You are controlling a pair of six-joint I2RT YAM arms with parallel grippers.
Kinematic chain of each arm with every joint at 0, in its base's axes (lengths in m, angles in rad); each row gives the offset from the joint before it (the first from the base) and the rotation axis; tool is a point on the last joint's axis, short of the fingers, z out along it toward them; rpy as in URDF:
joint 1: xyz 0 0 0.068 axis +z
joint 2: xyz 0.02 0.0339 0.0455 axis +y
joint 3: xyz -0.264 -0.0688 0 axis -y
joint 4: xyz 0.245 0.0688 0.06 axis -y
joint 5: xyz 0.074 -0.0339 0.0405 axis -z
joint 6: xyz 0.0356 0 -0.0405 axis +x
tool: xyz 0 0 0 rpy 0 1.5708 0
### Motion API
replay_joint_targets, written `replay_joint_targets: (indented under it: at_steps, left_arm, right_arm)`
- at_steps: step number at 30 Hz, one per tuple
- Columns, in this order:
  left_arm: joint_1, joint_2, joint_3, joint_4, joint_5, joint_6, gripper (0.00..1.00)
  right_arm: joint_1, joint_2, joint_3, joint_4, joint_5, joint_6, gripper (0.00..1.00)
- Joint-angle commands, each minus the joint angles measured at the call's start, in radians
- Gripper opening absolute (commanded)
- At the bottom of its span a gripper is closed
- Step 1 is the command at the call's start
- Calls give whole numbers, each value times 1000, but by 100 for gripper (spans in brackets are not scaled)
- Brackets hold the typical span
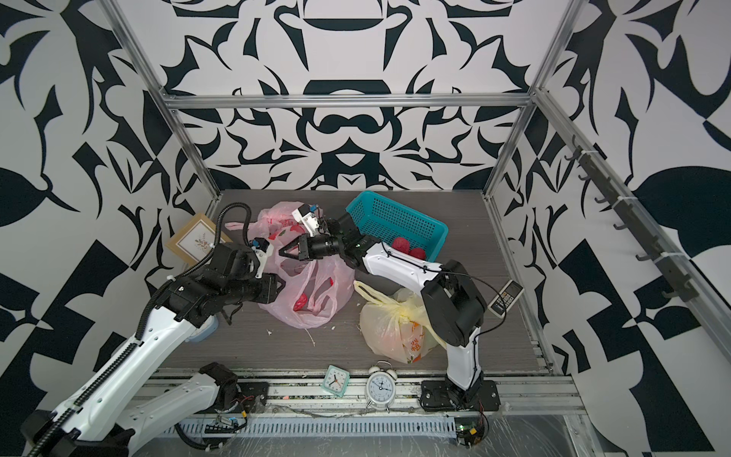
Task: Untie the knot of a plastic bag & take out the apple
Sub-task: Adjust the plastic bag at the center of the board.
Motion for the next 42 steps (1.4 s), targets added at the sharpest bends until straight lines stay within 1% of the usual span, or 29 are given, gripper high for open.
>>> replay_joint_targets:
  at_steps: [1, 4, 7, 11, 16, 19, 21, 22, 23, 25, 28, 30, 31, 32, 33, 34, 35, 37, 39, 42]
  left_arm:
    - [3, -38, -29, 89, 16, -21, 50]
    - [4, -60, -63, 147, 30, -31, 53]
    - [3, -64, -86, 172, 21, -33, 54]
    - [3, -49, -89, 144, -5, -25, 54]
    - [3, -41, -93, 111, -46, -4, 53]
    - [3, -36, -104, 107, -49, 4, 49]
    - [3, -34, -114, 115, -43, 7, 42]
    - [3, -32, -119, 121, -37, 9, 31]
    - [3, -30, -125, 126, -37, 13, 19]
    - [3, -23, -133, 130, -41, 17, 0]
    - [3, -10, -138, 121, -60, 18, 0]
    - [3, -4, -138, 114, -75, 15, 0]
    - [3, -3, -137, 109, -82, 15, 0]
    - [3, -1, -135, 105, -89, 13, 0]
    - [3, -2, -135, 103, -91, 13, 0]
    - [3, -4, -136, 105, -91, 13, 0]
    - [4, -5, -138, 104, -92, 11, 0]
    - [3, -6, -144, 105, -93, 10, 0]
    - [3, -10, -157, 115, -95, 4, 0]
    - [3, -29, -193, 146, -93, -10, 0]
  right_arm:
    - [11, -14, -9, 118, -24, 69, 0]
    - [12, -9, -20, 167, -26, 110, 0]
    - [16, -7, -32, 239, -31, 167, 0]
    - [16, -7, -49, 364, -43, 264, 0]
    - [18, -4, -54, 454, -58, 336, 0]
    - [20, 6, -56, 531, -70, 401, 0]
    - [21, 17, -53, 567, -81, 435, 0]
    - [23, 22, -54, 579, -84, 444, 0]
    - [23, 28, -54, 579, -89, 446, 0]
    - [25, 37, -59, 578, -91, 446, 0]
    - [23, 43, -72, 574, -99, 433, 0]
    - [23, 31, -79, 527, -102, 387, 0]
    - [22, 18, -80, 478, -101, 336, 0]
    - [23, 2, -81, 416, -97, 278, 5]
    - [23, -20, -85, 363, -87, 220, 13]
    - [23, -50, -91, 292, -66, 146, 25]
    - [23, -83, -93, 215, -45, 65, 35]
    - [23, -148, -93, 70, 17, -83, 49]
    - [22, -216, -97, -46, 85, -208, 56]
    - [19, -312, -107, -205, 224, -380, 60]
